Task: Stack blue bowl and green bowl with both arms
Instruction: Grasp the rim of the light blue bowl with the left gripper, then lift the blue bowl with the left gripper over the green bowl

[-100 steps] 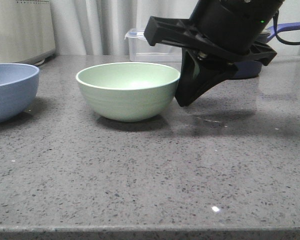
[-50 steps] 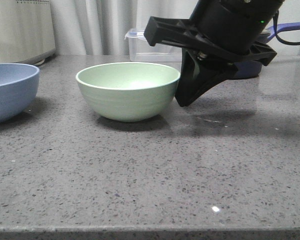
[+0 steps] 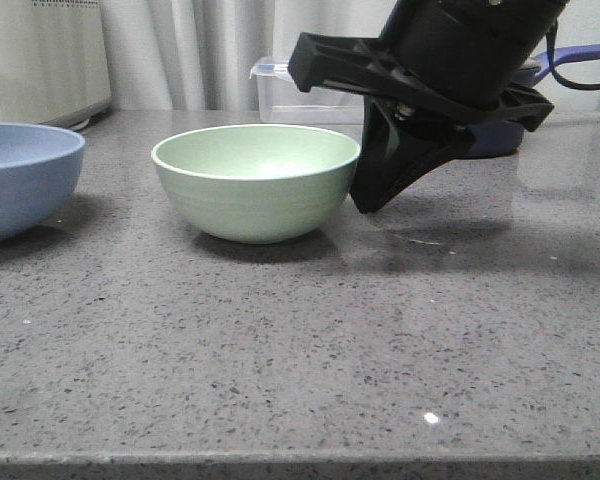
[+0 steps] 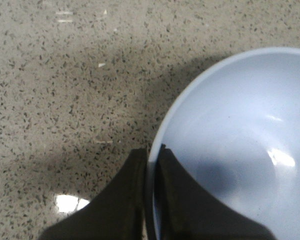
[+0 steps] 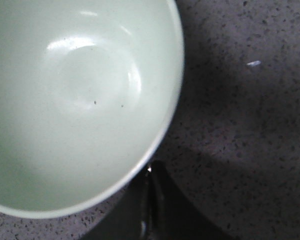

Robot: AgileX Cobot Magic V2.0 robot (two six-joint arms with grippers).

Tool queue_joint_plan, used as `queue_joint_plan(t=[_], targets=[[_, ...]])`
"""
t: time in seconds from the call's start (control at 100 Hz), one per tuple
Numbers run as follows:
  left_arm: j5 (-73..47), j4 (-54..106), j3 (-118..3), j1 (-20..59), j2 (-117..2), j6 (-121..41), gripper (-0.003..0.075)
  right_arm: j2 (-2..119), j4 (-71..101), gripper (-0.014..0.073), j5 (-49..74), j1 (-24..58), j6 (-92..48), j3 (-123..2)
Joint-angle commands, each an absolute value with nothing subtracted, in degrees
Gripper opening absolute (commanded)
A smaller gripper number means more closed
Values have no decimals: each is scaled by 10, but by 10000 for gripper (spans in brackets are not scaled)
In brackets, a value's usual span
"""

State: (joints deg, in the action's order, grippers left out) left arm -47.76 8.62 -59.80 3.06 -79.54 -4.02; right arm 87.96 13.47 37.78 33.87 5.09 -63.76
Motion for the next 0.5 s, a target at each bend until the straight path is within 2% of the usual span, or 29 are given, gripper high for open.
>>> queue_joint_plan(t=[0.0,0.14,0.49], targets=[[-488,101,-649,29,-779,-43,-20,860,140,-69,356,338,44,-651],[-518,116,-711,53,-779,-62,-20,860,140,-69,356,338,44,-651],[-552,116,-849,186,-854,-72,-20,860,140,-69,356,338,44,-651]])
